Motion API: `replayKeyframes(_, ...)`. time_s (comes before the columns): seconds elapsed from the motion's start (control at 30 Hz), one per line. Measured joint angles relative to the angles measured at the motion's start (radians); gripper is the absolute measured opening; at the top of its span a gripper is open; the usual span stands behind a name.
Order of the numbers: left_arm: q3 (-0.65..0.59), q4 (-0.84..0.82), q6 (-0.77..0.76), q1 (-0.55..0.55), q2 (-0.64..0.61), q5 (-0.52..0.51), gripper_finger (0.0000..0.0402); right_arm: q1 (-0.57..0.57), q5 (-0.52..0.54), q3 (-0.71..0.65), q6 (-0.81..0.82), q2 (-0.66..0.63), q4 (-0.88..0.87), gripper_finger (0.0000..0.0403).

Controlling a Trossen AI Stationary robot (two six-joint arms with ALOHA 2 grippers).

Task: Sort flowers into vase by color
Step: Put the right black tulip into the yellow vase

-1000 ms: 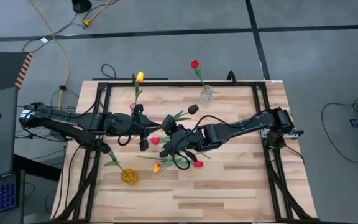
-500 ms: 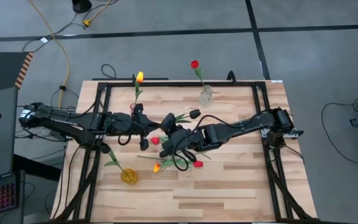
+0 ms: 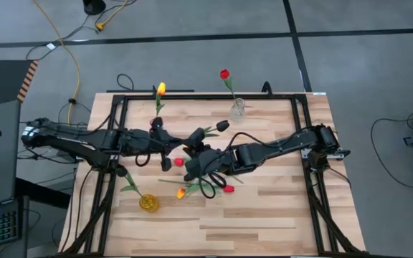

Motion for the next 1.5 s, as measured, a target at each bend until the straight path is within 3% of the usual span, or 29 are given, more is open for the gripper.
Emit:
replayKeyframes(0.3, 0.000, -0.045, 0.016, 0.000, -0.103, -0.051, 0.0000, 0.057, 0.095, 0.000, 0.031, 0.000, 0.101, 0.0208)
replayKeyframes(0.4, 0.000, -0.044, 0.016, 0.000, -0.140, -0.050, 0.0000, 0.073, 0.106, 0.000, 0.134, 0.000, 0.158, 0.0203)
replayKeyframes(0.6, 0.000, -0.043, 0.066, 0.000, -0.212, -0.051, 0.0000, 0.061, 0.104, 0.000, 0.486, 0.000, 0.163, 0.0191)
replayKeyframes(0.87, 0.000, -0.053, 0.108, -0.023, -0.308, -0.103, 0.0000, 0.003, 0.003, 0.000, 0.669, 0.001, 0.006, 0.0173)
replayKeyframes(1.07, -0.002, -0.136, 0.082, -0.099, -0.414, -0.170, 0.0000, -0.010, -0.002, -0.003, 0.784, -0.028, -0.160, 0.0157)
replayKeyframes(1.23, -0.068, -0.091, 0.069, -0.204, -0.483, -0.236, 0.0000, -0.012, -0.031, -0.048, 0.852, -0.032, -0.171, 0.0149)
replayKeyframes(1.5, -0.232, 0.119, 0.112, -0.331, -0.550, -0.362, 0.0000, -0.046, -0.112, -0.171, 0.900, -0.020, 0.027, 0.0148)
